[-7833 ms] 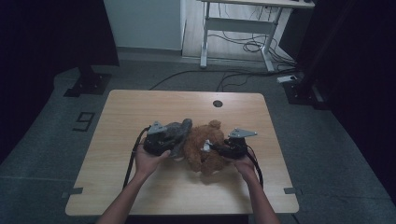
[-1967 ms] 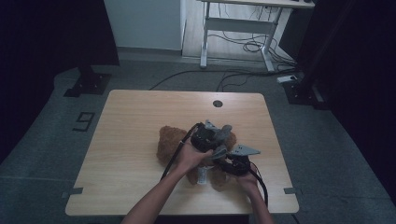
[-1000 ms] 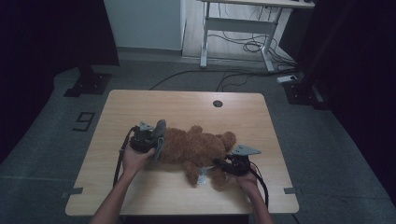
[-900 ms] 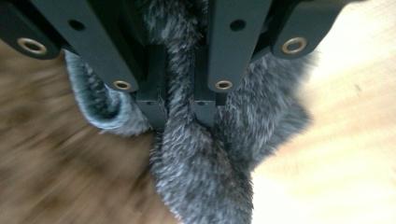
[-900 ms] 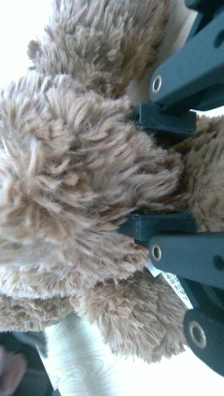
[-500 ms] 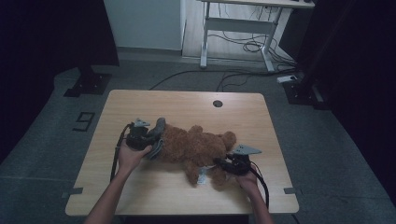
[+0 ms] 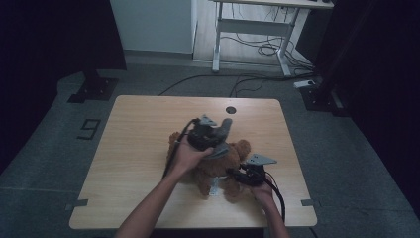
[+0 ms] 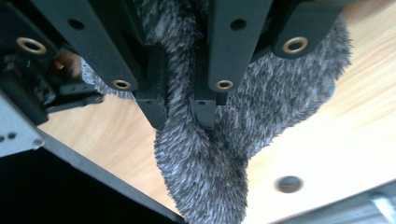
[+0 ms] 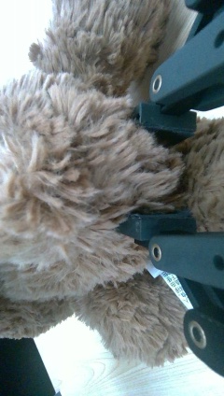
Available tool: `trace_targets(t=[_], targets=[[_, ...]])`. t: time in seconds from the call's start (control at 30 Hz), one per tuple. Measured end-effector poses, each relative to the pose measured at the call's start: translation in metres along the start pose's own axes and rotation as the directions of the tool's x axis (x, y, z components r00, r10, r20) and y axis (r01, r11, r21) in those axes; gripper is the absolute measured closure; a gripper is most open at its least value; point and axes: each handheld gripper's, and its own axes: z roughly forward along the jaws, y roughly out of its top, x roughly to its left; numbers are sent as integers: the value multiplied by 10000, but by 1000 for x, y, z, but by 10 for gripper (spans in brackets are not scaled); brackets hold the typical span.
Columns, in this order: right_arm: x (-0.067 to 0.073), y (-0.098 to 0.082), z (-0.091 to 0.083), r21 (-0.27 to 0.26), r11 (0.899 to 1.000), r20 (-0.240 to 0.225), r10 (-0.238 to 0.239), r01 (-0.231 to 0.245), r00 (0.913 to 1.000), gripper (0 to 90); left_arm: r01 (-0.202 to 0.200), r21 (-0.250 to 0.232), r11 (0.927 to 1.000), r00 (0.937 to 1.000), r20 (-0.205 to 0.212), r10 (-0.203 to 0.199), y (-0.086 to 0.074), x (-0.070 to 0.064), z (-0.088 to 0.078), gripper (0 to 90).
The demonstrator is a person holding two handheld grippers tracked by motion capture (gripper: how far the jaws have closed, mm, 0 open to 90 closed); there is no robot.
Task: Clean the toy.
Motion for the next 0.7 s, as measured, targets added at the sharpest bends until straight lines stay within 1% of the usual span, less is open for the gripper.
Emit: trace_targets(t=[0.07,0.1,0.13,0.17,0.2,0.23,0.27,0.3,0.33,0.4,0.47,0.5,0.53,0.57,0.63,0.67,0.7], targets=[[1,0,0,29,10000,8,5,-5,10000,605,-341,654,9973,9991,-247,358,0,-8,21,792],[1,0,0,28,10000,18,-7,7,10000,605,-443,934,9946,9981,-377,480,-3,-10,29,792],[1,0,0,46,10000,32,-33,33,10000,605,-452,994,9940,9979,-418,496,-7,-9,35,792],[1,0,0,96,9999,59,-57,56,10000,605,-284,806,9963,9989,-339,312,-11,-5,36,792],[1,-1,0,148,9999,63,-59,58,10000,604,-171,723,9972,9994,-291,193,-13,-3,35,792],[0,-1,0,137,9999,38,-47,47,10000,605,-70,635,9980,9995,-304,89,-16,1,32,792],[1,-1,0,129,9999,23,-76,76,10000,605,-127,646,9978,9985,-518,161,-17,3,28,793],[1,0,0,127,9998,38,-119,118,9999,605,-260,721,9971,9954,-906,325,-19,7,22,793],[1,0,0,127,9999,39,-113,113,9999,605,-256,785,9966,9924,-1181,348,-21,11,16,793],[1,0,0,124,9999,18,-74,74,10000,605,-171,909,9957,9870,-1574,313,-25,22,6,793],[0,0,0,124,9999,11,-66,66,10000,605,1,983,9952,9798,-1992,196,-33,36,-6,793],[0,0,0,116,9999,9,-32,32,10000,605,182,885,9959,9761,-2172,14,-38,45,-15,793],[0,-1,0,107,9999,-28,10,-10,10000,606,301,786,9964,9748,-2230,-119,-42,50,-20,793],[-1,-1,0,99,9999,-46,22,-22,10000,605,522,575,9970,9717,-2333,-375,-48,59,-29,793],[0,-1,0,115,9999,-69,33,-32,10000,606,814,348,9961,9661,-2483,-702,-56,72,-42,793],[0,-1,0,110,9999,-67,16,-16,10000,606,931,296,9952,9617,-2614,-821,-60,79,-49,793],[0,-1,0,105,9999,-75,19,-18,10000,605,1095,267,9936,9558,-2771,-979,-67,88,-55,793]])
